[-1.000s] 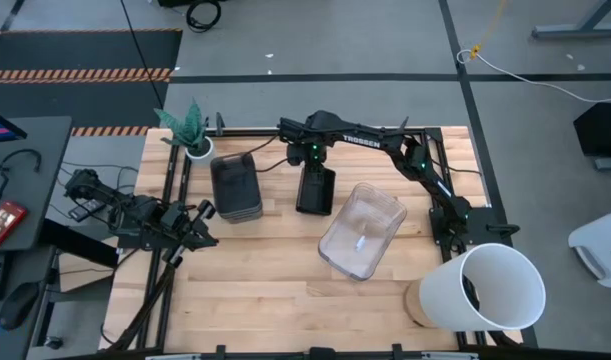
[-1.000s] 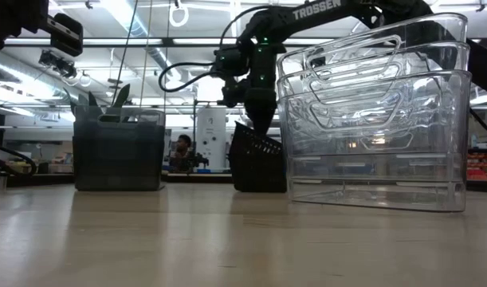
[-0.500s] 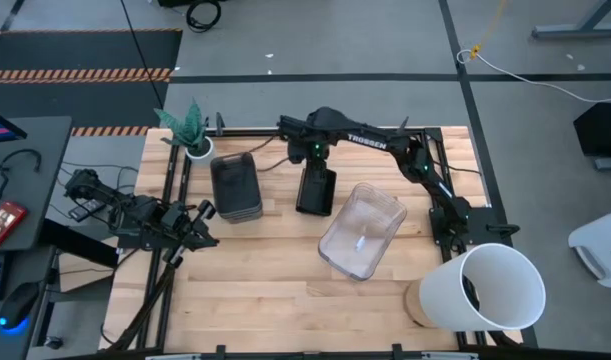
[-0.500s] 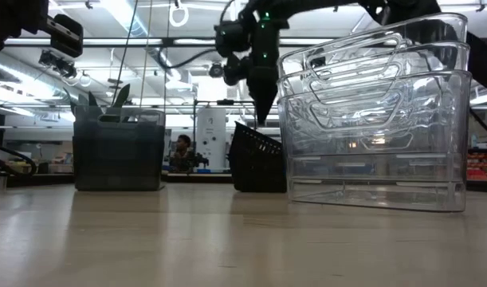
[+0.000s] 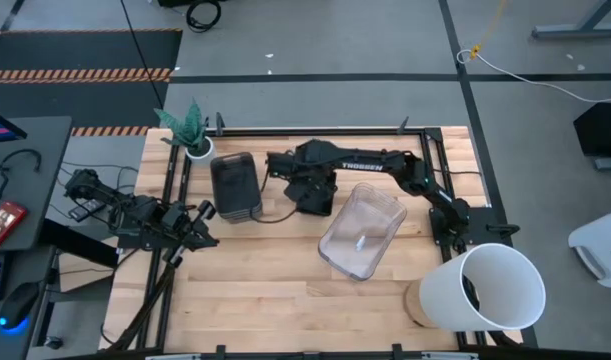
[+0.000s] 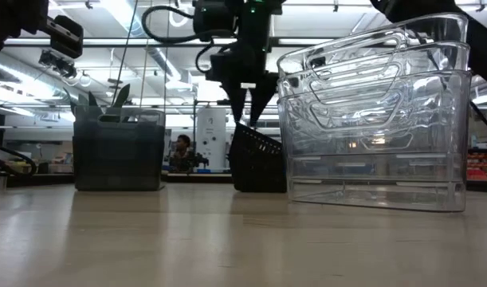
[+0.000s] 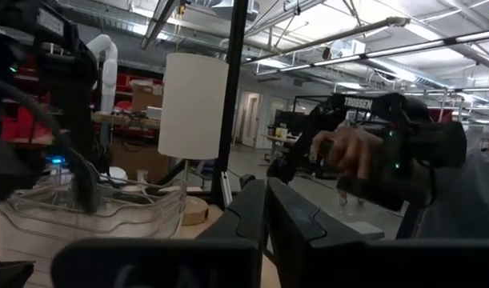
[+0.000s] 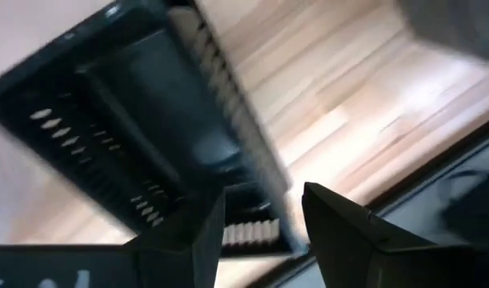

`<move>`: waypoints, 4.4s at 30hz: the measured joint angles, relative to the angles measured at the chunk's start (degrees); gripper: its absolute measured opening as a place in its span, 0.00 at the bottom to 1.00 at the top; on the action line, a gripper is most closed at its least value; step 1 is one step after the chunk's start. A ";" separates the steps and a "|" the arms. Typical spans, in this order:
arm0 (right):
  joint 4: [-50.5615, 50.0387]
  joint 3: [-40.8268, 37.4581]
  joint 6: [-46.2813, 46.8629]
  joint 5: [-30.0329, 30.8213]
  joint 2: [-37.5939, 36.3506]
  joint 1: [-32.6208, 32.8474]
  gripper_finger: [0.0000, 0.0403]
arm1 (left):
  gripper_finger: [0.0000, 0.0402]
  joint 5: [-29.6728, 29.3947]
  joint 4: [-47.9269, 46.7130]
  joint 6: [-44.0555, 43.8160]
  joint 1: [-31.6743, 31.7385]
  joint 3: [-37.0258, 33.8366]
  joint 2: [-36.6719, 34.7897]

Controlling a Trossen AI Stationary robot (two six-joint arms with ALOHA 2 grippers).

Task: Stack baskets by color
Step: Stack the right black bin on the left stacked black bins, then return to Home Position

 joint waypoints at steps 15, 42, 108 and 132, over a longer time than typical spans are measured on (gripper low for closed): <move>7.88 -9.54 -8.61 -0.05 -0.04 -0.01 0.22 | 0.05 0.02 -0.83 -0.18 -0.01 0.00 0.01; 4.98 -11.84 46.92 -9.15 -19.35 -0.33 0.01 | 0.03 -17.02 -3.41 6.09 0.01 -0.02 0.00; 110.70 -130.00 66.58 -21.79 -110.54 6.27 0.02 | 0.05 -20.53 -7.57 10.85 10.01 -0.09 -0.11; 111.07 -130.01 68.00 -23.38 -110.79 6.37 0.02 | 0.04 -18.01 -1.40 12.31 6.55 -0.13 -0.11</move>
